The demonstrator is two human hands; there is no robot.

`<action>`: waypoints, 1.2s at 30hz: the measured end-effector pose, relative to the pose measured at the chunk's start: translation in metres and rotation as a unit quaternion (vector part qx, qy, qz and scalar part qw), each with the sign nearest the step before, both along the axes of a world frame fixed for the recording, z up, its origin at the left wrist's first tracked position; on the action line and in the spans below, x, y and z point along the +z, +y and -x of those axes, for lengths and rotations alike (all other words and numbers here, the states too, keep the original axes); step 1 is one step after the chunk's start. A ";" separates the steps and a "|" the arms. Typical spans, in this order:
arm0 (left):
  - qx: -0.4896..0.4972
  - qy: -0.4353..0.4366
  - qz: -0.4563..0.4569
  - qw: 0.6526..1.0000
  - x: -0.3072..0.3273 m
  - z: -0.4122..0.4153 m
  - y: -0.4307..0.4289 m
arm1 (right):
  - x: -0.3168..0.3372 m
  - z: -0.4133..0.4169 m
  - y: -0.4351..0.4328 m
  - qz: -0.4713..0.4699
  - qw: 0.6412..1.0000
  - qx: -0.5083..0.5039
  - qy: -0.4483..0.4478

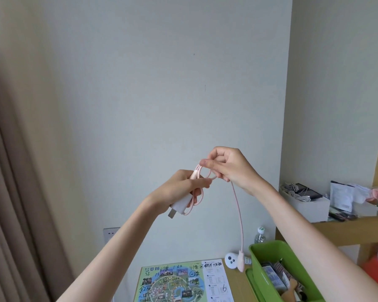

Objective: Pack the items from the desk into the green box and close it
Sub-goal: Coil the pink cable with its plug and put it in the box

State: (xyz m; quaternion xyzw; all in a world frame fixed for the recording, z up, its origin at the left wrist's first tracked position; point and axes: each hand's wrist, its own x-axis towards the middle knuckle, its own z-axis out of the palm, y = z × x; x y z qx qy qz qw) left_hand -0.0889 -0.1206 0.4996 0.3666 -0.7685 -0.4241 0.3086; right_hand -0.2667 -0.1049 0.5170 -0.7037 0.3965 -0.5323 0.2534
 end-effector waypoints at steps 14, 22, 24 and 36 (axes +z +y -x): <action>0.021 -0.002 0.002 1.000 -0.004 -0.011 -0.005 | -0.011 0.003 0.001 -0.024 0.998 0.017 0.062; 0.013 -0.007 0.024 1.000 -0.002 -0.012 -0.001 | -0.012 -0.003 0.003 -0.032 0.999 0.021 0.026; 0.006 0.004 0.026 1.000 0.000 -0.015 0.000 | -0.010 0.003 0.004 -0.053 0.998 0.018 0.033; -0.056 -0.147 0.063 0.986 -0.005 -0.024 -0.001 | 0.004 0.016 0.006 0.042 0.996 0.031 0.069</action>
